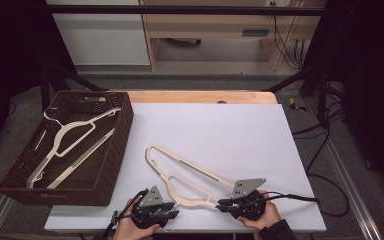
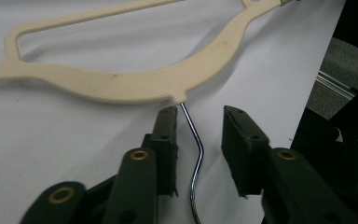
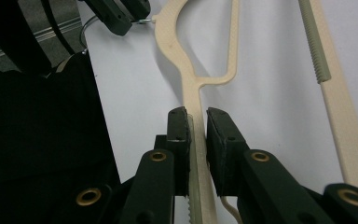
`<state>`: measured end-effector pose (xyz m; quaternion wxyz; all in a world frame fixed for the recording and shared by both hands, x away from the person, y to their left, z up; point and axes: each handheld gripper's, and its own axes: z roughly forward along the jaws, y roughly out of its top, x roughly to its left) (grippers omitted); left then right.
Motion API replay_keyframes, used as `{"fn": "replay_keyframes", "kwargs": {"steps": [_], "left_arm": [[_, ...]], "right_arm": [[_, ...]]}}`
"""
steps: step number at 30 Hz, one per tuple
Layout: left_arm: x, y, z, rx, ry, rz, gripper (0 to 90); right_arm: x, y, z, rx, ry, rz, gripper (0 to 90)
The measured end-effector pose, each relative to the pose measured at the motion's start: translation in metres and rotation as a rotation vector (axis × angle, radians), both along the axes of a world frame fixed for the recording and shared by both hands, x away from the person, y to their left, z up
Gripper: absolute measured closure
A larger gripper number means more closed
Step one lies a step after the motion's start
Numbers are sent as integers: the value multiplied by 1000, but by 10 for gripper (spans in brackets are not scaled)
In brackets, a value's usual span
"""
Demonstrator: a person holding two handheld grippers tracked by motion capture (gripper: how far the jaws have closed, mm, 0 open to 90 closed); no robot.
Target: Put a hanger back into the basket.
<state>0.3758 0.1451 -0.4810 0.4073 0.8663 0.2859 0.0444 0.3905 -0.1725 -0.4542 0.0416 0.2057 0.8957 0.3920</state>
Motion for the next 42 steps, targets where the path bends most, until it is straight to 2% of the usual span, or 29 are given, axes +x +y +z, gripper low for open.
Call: {"fn": "replay_keyframes", "kwargs": {"steps": [2,4,8,14,18,19,22,24,28,30,31,33,37,38,42], "left_arm": [[-1,-1,0,21,-28,21,764],[-2,-2,0,38,-32,38,827],[-6,-7,2,72,-45,67,843],[-8,-10,5,110,-48,105,868],[-6,-7,14,113,-56,136,887],[-6,-7,17,110,-59,139,889],[-6,-9,23,135,-80,140,891],[-6,-9,26,142,-77,140,891],[-4,-10,34,149,-71,138,892],[-3,-10,38,152,-68,137,892],[-3,-11,40,148,-66,137,892],[-2,-11,45,143,-65,136,892],[1,-11,55,142,-62,131,892],[2,-12,57,141,-63,130,892],[3,-14,65,149,-69,124,892]], "right_arm": [[-1,1,1,1,-1,-4,799],[-1,1,1,5,0,-1,799],[0,2,0,-7,-7,-1,798],[0,3,-4,-25,15,-3,796],[-1,7,-8,-16,44,13,795],[0,8,-10,-13,39,20,795],[-1,8,-10,-3,45,19,793],[-2,8,-9,8,46,11,802],[-2,8,-5,59,-5,-33,669],[-3,10,-3,67,-40,-57,605],[-4,13,-1,57,-64,-67,582],[-5,22,2,67,-104,-62,526],[-5,43,8,78,-146,-66,463],[-4,48,9,79,-158,-60,447],[-4,66,8,27,-213,-57,408]]}}
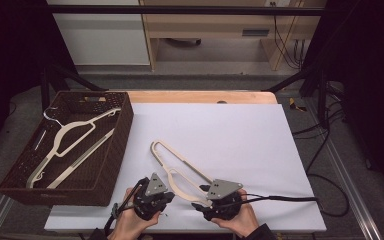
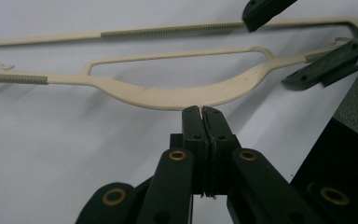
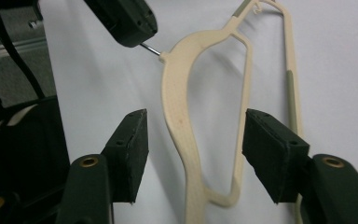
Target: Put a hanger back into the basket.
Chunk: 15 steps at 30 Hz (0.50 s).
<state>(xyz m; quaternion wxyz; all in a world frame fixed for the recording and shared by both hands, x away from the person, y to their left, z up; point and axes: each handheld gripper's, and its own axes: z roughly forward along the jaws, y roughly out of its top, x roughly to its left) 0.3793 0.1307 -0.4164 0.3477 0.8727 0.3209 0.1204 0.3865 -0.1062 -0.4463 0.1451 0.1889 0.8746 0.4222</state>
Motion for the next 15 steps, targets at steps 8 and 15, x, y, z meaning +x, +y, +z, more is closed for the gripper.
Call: {"fn": "replay_keyframes", "kwargs": {"steps": [8,15], "left_arm": [[2,-5,9,-7,-8,-11,892],[4,-1,11,-93,-17,-32,881]], "right_arm": [[4,23,-10,-93,-50,-5,589],[1,24,-6,-119,-92,24,761]]}}
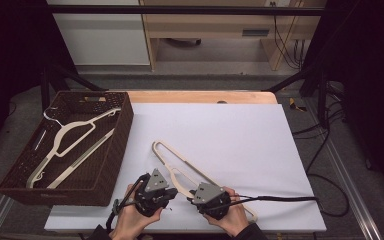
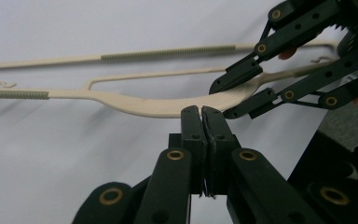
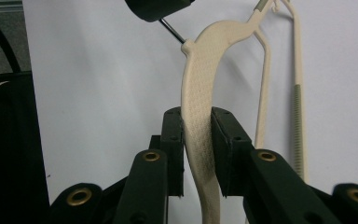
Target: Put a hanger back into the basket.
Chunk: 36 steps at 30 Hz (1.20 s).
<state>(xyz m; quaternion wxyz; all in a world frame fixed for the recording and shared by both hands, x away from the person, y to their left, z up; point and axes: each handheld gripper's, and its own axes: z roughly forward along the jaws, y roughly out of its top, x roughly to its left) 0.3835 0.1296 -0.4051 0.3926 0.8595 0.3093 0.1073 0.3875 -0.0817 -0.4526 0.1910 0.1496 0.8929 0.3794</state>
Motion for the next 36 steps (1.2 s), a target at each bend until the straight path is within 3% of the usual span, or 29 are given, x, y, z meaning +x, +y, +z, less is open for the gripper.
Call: {"fn": "replay_keyframes", "kwargs": {"steps": [2,4,7,9,12,17,24,27,30,33,36], "left_arm": [[2,5,5,-88,6,-11,822],[2,12,11,-185,-29,-40,687],[2,23,23,-267,-109,-58,559],[3,29,29,-289,-164,-49,417],[6,40,35,-300,-215,-38,318],[13,53,35,-308,-223,-24,229],[22,59,26,-273,-220,-33,210],[23,58,27,-254,-223,-55,218],[22,56,30,-236,-232,-92,224],[22,51,32,-211,-237,-122,240],[25,43,31,-183,-214,-161,271]], "right_arm": [[-1,-2,2,-3,-9,2,766],[-1,-3,5,-1,-16,2,771],[0,-7,9,-3,-24,-3,778],[1,-10,13,-5,-31,-6,784],[3,-17,18,11,-30,-26,792],[9,-31,29,31,-42,-70,814],[26,-55,46,56,-61,-153,869],[30,-66,54,119,-11,-123,870],[29,-70,60,126,0,-90,870],[29,-72,64,161,43,-22,871],[28,-69,66,171,72,25,871]]}}
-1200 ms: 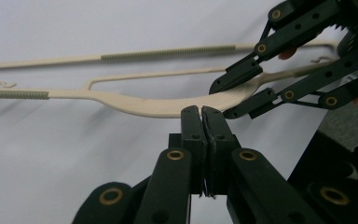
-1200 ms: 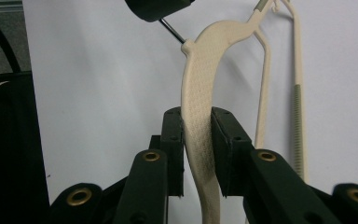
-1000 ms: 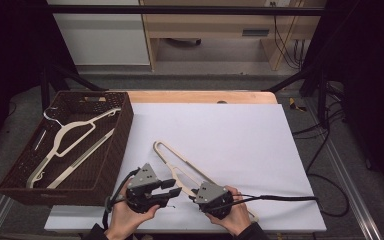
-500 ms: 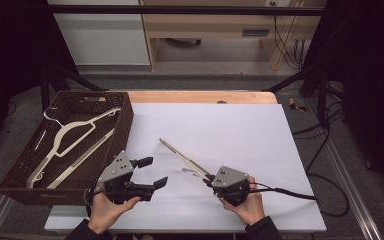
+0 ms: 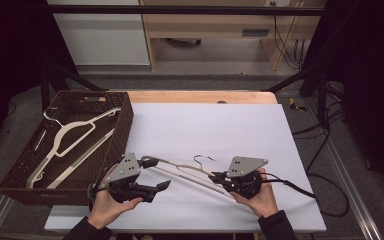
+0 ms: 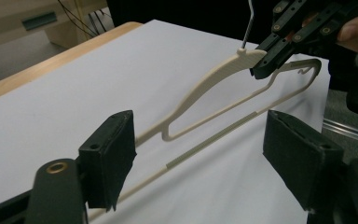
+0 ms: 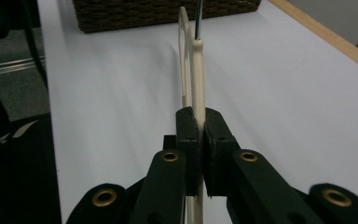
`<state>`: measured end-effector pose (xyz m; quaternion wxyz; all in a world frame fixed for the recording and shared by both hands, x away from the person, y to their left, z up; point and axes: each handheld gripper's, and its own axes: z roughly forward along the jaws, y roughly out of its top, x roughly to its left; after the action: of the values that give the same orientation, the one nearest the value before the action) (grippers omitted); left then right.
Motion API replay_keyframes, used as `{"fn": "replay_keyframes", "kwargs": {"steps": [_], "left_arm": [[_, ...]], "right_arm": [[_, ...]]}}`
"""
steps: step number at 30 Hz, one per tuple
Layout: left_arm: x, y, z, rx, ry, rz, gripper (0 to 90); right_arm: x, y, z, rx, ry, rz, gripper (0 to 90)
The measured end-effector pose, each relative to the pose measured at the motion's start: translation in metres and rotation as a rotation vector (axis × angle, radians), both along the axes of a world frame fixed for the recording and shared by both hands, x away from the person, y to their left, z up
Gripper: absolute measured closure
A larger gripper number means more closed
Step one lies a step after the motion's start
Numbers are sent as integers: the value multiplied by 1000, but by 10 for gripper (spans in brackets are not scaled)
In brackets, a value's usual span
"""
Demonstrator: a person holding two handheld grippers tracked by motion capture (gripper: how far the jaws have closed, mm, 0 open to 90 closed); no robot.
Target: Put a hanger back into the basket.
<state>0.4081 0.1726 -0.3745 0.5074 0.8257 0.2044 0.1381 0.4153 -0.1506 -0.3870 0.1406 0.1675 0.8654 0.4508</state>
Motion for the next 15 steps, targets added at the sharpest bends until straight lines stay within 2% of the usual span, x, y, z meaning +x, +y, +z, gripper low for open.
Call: {"fn": "replay_keyframes", "kwargs": {"steps": [8,12,14,15], "left_arm": [[9,-26,-11,95,0,-62,344],[12,-35,-14,138,11,-83,443],[12,-36,-14,146,12,-93,503],[12,-39,-14,157,10,-95,503]], "right_arm": [[-1,12,-2,16,48,80,870],[-3,14,-3,13,60,106,870],[-3,15,-4,15,64,110,870],[-3,15,-4,18,68,116,870]]}}
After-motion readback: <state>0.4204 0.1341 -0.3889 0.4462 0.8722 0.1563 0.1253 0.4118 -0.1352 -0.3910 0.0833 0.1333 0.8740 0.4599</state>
